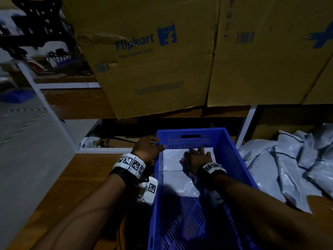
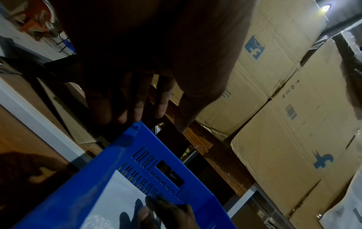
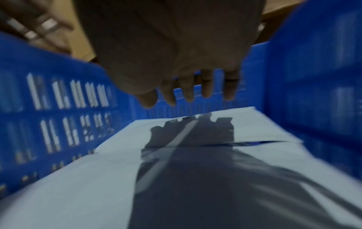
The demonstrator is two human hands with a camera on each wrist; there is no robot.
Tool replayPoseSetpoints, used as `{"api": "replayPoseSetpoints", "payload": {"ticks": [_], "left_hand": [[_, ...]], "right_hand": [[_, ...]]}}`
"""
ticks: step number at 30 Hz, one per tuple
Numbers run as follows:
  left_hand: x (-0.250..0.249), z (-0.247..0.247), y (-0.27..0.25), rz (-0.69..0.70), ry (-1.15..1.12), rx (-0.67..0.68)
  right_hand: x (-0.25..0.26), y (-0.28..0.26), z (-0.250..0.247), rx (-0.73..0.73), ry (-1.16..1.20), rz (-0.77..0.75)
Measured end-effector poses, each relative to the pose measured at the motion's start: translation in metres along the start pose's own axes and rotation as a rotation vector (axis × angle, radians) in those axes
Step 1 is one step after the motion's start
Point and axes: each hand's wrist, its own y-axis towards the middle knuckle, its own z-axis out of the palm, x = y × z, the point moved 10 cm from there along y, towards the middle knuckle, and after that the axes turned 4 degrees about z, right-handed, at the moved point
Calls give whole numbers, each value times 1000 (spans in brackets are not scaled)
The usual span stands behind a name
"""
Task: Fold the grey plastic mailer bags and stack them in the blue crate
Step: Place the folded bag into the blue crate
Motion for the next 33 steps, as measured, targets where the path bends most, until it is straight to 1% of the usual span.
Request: {"api": "replayPoseSetpoints", "payload": {"ticks": [2, 4, 5, 8, 13, 17, 19, 23, 26, 30, 33], "left_hand": [[2, -3, -1, 10, 2, -2], [0, -9, -4, 31, 28, -12], [-1, -12, -6, 40, 32, -18], [-9, -17, -11, 71, 70, -6], [-24, -11, -22, 107, 138, 73], [-46, -10, -43, 145, 234, 141], [-60, -14, -60, 142, 214, 167], [-105, -31, -114, 193, 157, 139], [-152, -33, -169, 258, 104, 97], [-208, 5, -263, 342, 9, 114], [-239, 51, -329, 406, -78, 122]], "right_hand": [[5, 1, 14, 90, -40, 18], [1, 3, 23, 123, -26, 51], [0, 3, 24, 123, -6, 74], [-1, 0, 14, 58, 84, 104], [-6, -18, -22, 37, 184, 109], [-5, -48, -72, 23, 252, -1], [-8, -72, -108, -9, 298, -45], [-20, -130, -174, -129, 385, -102], [-37, -185, -204, -215, 440, -160], [-85, -275, -209, -239, 569, -226], [-142, -347, -204, -268, 679, -249]]}}
